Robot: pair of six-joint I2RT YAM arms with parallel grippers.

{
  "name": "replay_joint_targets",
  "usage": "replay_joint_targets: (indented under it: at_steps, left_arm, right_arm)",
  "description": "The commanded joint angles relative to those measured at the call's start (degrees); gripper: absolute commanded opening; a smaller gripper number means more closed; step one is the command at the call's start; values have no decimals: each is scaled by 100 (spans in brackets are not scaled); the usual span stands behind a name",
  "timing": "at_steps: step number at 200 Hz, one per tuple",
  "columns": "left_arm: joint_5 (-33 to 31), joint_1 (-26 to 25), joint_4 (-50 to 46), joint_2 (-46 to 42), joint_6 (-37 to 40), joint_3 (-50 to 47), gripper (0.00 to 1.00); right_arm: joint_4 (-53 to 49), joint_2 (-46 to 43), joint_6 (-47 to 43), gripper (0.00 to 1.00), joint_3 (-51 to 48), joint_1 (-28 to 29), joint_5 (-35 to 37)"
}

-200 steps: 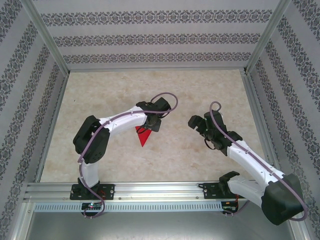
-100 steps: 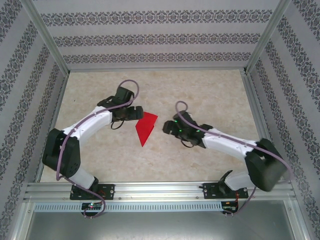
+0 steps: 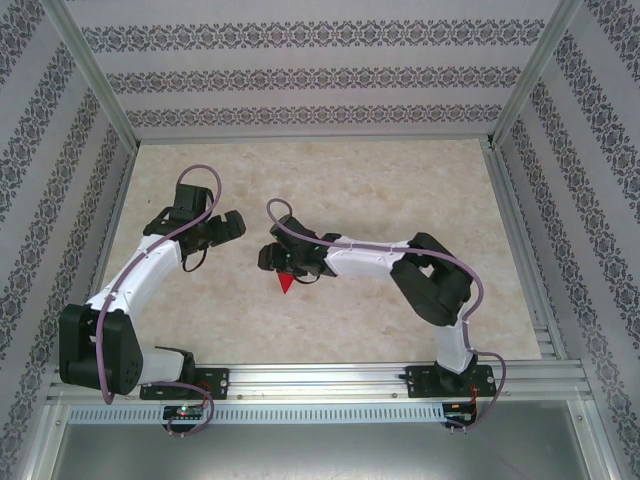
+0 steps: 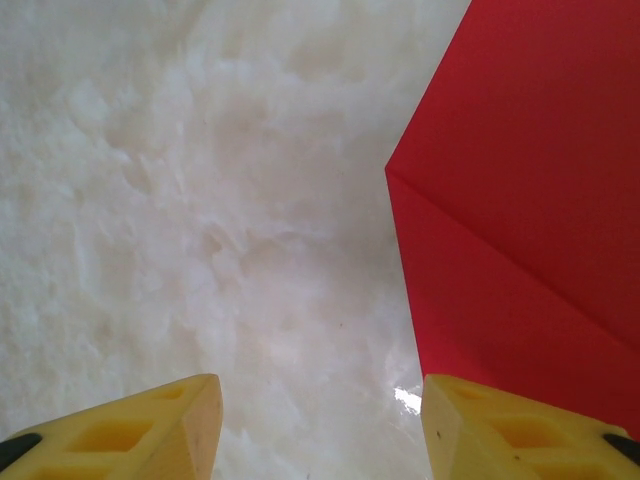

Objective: Fold a paper plane with a square sheet of paper (pick it up from the middle)

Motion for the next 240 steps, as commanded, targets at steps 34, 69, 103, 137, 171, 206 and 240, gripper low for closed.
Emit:
replay_joint_targets:
  at_steps: [34, 69, 103, 137, 171, 206, 240]
  left_arm:
    - [486, 118, 287, 83, 166, 14, 100]
    - [608, 119, 335, 13, 175, -30, 100]
    - [944, 111, 495, 12, 135, -144, 100]
    - [1269, 115, 653, 27, 93, -244, 100]
    - [1534, 111, 796, 30, 65, -323, 100]
    - [1467, 113, 791, 64, 88, -325, 100]
    - [1539, 111, 819, 116, 80, -353, 100]
  right_arm:
    - [-790, 232, -725, 55, 138, 38, -484]
    - [-1560, -104, -1915, 55, -438, -168, -528]
    - [-2251, -751, -3225, 56, -1056, -612, -385]
    - [-1921, -1683, -2963, 57, -1220, -627, -9]
    - [-1185, -1885, -1186, 62, -1205, -454, 968]
    - [-1404, -914, -537, 60, -306, -362, 1240]
    - [-1487, -200, -579, 59, 315, -362, 1416]
